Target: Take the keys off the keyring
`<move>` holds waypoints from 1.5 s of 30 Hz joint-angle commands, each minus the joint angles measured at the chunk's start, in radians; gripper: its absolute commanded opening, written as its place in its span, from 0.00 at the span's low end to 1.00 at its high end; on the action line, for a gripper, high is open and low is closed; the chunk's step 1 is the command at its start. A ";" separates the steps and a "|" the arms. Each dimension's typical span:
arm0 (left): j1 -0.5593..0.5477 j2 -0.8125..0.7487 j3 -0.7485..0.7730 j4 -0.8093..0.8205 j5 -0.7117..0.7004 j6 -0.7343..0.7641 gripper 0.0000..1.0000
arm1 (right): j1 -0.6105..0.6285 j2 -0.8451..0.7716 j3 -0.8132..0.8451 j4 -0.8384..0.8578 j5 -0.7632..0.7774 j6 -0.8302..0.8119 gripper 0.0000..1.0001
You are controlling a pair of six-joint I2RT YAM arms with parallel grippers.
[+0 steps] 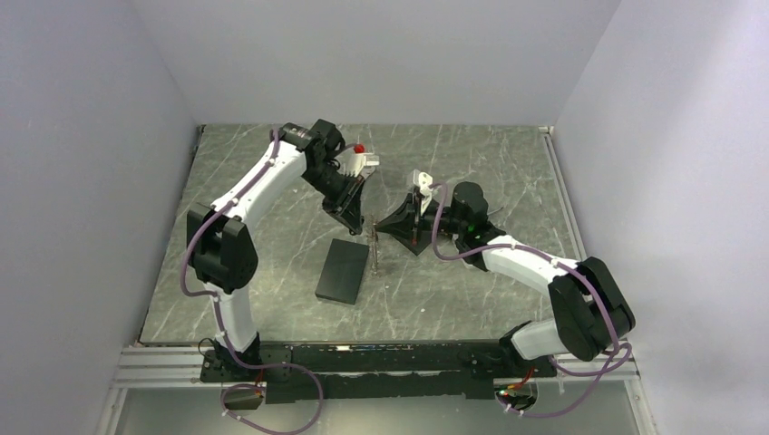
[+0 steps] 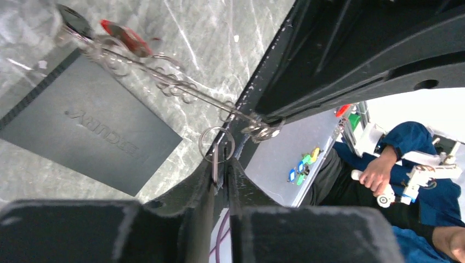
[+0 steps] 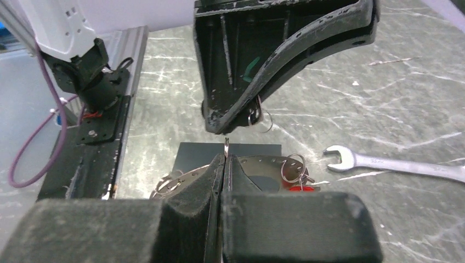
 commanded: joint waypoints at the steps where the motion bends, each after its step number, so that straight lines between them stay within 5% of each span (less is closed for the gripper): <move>1: 0.025 -0.079 -0.019 0.058 -0.031 0.079 0.28 | -0.015 -0.043 -0.017 0.133 -0.095 0.097 0.00; 7: 0.079 -0.233 -0.132 0.242 -0.007 0.200 0.62 | -0.050 -0.048 -0.021 0.175 -0.130 0.158 0.00; 11: 0.116 -0.365 -0.299 0.506 0.035 0.160 0.44 | -0.071 -0.047 -0.024 0.194 -0.144 0.183 0.00; 14: 0.117 -0.369 -0.325 0.533 0.027 0.165 0.31 | -0.089 -0.048 -0.025 0.199 -0.146 0.195 0.00; 22: 0.123 -0.422 -0.469 0.534 -0.031 0.322 0.59 | -0.183 -0.057 -0.016 0.200 -0.138 0.242 0.00; 29: 0.123 -0.411 -0.510 0.645 -0.012 0.293 0.69 | -0.223 -0.054 0.004 0.215 -0.139 0.294 0.00; 32: 0.122 -0.389 -0.491 0.703 0.085 0.285 0.99 | -0.225 -0.046 0.009 0.232 -0.171 0.316 0.00; 41: 0.115 -0.291 -0.316 0.618 0.285 0.606 0.99 | -0.222 -0.029 0.040 0.288 -0.368 0.394 0.00; 45: 0.029 -0.248 -0.273 0.524 0.283 0.737 0.99 | -0.198 -0.023 0.057 0.271 -0.418 0.403 0.00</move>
